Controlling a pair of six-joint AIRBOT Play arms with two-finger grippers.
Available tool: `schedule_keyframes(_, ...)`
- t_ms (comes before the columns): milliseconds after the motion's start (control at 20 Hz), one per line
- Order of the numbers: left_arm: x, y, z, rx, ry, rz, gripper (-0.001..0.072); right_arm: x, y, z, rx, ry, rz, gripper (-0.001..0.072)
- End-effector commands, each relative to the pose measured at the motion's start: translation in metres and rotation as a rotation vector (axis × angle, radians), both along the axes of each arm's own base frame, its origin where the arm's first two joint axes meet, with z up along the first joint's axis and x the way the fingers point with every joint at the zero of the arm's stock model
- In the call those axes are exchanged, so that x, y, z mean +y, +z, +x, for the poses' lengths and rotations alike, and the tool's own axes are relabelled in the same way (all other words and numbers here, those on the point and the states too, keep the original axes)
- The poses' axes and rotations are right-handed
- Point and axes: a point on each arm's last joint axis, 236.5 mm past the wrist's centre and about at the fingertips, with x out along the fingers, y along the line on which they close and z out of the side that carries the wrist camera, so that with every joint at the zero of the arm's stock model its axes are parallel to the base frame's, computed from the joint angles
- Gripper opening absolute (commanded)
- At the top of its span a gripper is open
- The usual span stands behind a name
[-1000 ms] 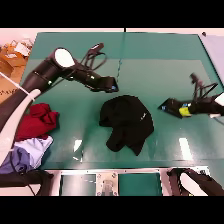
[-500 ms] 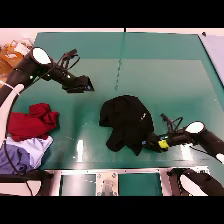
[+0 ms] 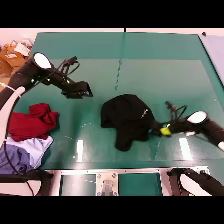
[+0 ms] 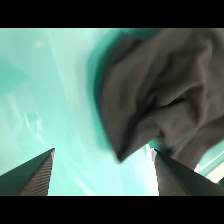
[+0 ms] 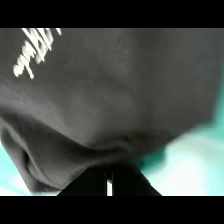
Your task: Fold the shirts.
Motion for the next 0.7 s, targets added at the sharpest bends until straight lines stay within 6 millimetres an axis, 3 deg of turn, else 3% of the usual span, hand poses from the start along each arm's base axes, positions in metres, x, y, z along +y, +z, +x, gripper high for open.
schedule_keyframes(0,-0.020,-0.032,-0.034,0.083,-0.042,-0.001,0.0713,-0.075,0.029,0.048,-0.088,-0.133,-0.136,0.0019)
schedule_keyframes(150,-0.076,-0.071,-0.074,0.098,-0.059,-0.080,0.0713,-0.077,0.031,0.059,-0.088,-0.138,-0.125,0.0019)
schedule_keyframes(300,-0.122,-0.089,-0.102,0.070,-0.051,-0.131,0.0712,-0.069,0.019,0.056,-0.052,-0.111,-0.116,0.0019)
schedule_keyframes(400,-0.143,-0.096,-0.111,0.015,-0.056,-0.123,0.0703,-0.068,0.015,0.056,-0.040,-0.109,-0.114,0.0019)
schedule_keyframes(550,-0.164,-0.100,-0.107,-0.055,-0.028,-0.128,0.0690,-0.069,0.015,0.057,-0.043,-0.110,-0.117,0.0019)
schedule_keyframes(600,-0.165,-0.104,-0.113,-0.032,-0.039,-0.126,0.0494,-0.069,0.015,0.057,-0.043,-0.110,-0.117,0.0019)
schedule_keyframes(650,-0.164,-0.108,-0.126,0.010,-0.078,-0.117,0.0174,-0.070,0.015,0.058,-0.047,-0.112,-0.120,0.0019)
